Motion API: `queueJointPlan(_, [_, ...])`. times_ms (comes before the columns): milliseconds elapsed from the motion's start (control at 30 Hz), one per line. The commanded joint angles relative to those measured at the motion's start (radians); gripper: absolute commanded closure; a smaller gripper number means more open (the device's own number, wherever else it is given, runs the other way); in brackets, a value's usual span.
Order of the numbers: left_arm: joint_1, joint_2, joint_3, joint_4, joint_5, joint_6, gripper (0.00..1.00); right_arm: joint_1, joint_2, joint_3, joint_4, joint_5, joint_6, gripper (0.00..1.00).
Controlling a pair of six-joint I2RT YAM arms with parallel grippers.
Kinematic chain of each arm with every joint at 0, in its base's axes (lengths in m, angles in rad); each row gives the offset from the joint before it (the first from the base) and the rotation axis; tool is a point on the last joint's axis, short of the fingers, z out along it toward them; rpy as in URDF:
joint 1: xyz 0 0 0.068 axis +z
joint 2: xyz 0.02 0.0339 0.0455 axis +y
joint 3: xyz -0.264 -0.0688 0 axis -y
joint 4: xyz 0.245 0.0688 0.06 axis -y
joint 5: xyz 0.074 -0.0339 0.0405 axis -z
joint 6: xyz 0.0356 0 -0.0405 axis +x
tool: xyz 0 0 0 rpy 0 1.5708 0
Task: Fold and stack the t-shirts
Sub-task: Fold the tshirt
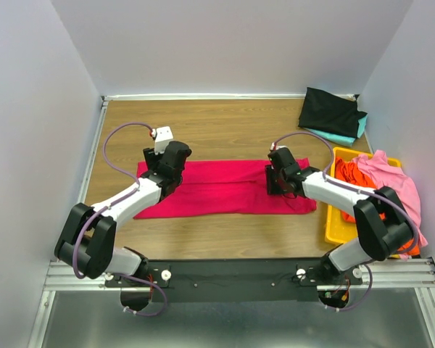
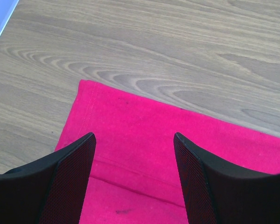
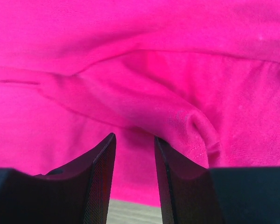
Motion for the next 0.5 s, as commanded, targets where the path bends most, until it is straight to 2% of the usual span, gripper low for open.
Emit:
queueJointPlan(0, [-0.01,-0.002,0.023,-0.022,-0.006,-0.01,0.24,-0.01,0.063,0.03,-0.011,0.095,0.03,0.55])
queueJointPlan(300, [-0.012,-0.002,0.025,-0.023,-0.009,-0.013,0.24,-0.018,0.034,0.03,-0.014,0.185,0.044,0.55])
queueJointPlan(467, [-0.013,-0.004,0.025,-0.027,-0.009,-0.014,0.24,-0.025,0.052,0.024,-0.015,0.208,0.052,0.6])
